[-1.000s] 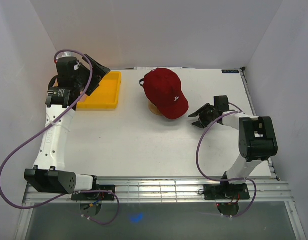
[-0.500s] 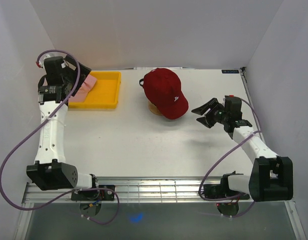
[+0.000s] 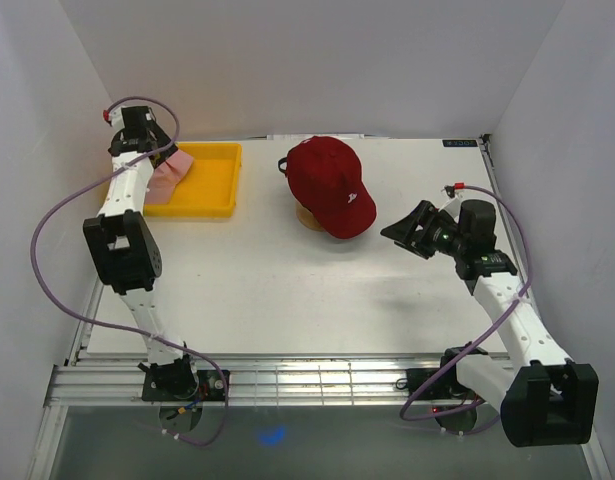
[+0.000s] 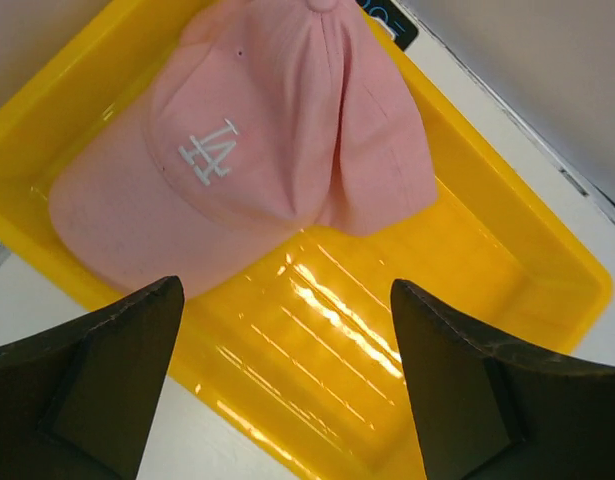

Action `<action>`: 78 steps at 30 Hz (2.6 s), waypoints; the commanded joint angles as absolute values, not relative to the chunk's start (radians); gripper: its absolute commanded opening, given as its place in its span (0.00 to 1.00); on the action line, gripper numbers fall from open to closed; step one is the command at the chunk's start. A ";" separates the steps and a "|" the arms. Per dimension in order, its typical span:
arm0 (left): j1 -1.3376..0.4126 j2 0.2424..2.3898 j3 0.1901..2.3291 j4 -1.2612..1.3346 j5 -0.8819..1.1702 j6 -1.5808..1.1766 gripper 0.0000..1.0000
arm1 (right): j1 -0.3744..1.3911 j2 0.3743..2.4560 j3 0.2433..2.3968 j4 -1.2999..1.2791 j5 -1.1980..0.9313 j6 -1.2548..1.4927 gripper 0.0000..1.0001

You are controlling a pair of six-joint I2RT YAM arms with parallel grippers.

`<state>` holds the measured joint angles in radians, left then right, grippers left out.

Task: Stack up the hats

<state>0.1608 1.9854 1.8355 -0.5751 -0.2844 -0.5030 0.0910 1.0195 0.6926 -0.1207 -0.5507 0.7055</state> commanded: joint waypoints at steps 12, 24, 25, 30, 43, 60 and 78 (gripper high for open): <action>0.160 2.235 2.005 -0.420 -0.454 -0.338 0.92 | 0.095 1.069 0.729 -0.126 -0.623 0.581 0.68; 0.160 2.299 1.999 -0.331 -0.410 -0.336 0.43 | 0.101 1.062 0.726 -0.129 -0.552 0.572 0.67; 0.160 2.299 2.000 -0.331 -0.405 -0.334 0.37 | 0.101 1.060 0.723 -0.127 -0.548 0.574 0.67; 0.160 2.278 2.023 -0.340 -0.388 -0.334 0.00 | 0.106 1.048 0.723 -0.118 -0.515 0.577 0.67; 0.153 2.109 2.252 -0.592 -0.439 -0.483 0.00 | 0.172 1.022 0.759 -0.106 -0.466 0.595 0.67; -0.074 1.793 2.140 -0.903 -0.535 -0.817 0.00 | 0.554 1.167 0.769 0.403 -0.292 0.724 0.72; -0.390 1.747 2.241 -1.255 -0.623 -1.046 0.00 | 0.962 1.615 1.020 0.805 0.052 0.785 0.75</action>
